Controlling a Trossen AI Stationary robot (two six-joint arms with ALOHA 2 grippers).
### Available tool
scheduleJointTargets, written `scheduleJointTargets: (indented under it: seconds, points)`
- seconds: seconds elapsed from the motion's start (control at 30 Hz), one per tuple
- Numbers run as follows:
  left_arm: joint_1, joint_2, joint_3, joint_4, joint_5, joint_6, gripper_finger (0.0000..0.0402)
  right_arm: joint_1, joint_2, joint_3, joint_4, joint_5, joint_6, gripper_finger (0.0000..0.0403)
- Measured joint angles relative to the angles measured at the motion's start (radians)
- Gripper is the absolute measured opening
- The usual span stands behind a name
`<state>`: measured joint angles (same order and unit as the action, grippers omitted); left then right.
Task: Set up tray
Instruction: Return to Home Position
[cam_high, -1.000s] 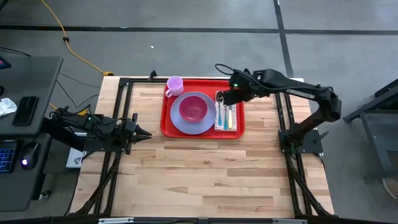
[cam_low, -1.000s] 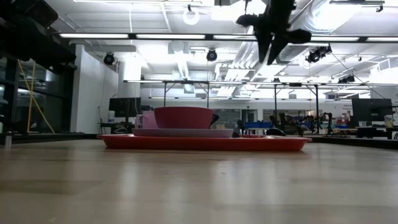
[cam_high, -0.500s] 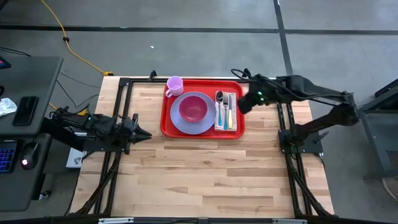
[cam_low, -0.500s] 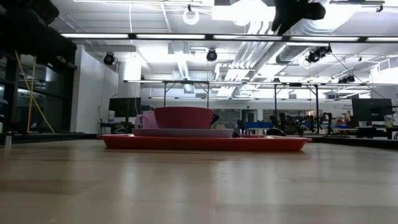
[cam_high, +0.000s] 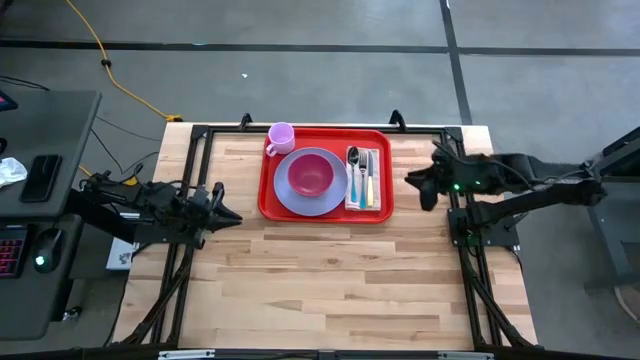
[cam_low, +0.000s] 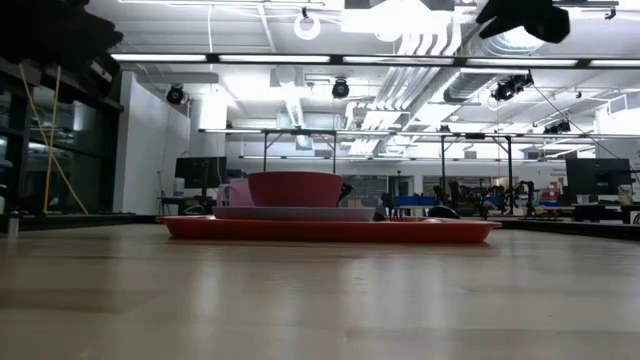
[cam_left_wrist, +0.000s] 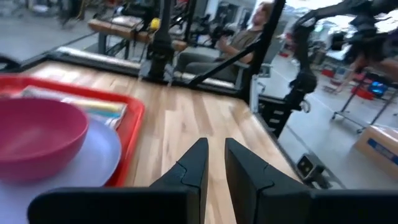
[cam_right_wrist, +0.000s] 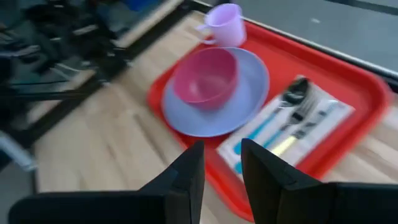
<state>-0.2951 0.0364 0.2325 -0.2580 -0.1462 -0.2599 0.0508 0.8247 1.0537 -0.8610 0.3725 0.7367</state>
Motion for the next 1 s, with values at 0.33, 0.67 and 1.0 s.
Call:
scheduleJointTargets:
  seconds: [0.33,0.67,1.0]
  points:
    - [0.0,0.0,0.0,0.029,0.046,0.056,0.0085,0.105,-0.268,-0.334,0.263,0.034,-0.017,0.0083]
    - [0.0,0.0,0.0,0.031,0.102,0.131,0.0085,0.171,-0.504,-0.659,0.635,-0.053,-0.186,0.0083]
    - [0.0,0.0,0.0,0.031,0.111,0.234,0.0085,0.183,-0.652,-0.841,0.811,-0.104,-0.316,0.0083]
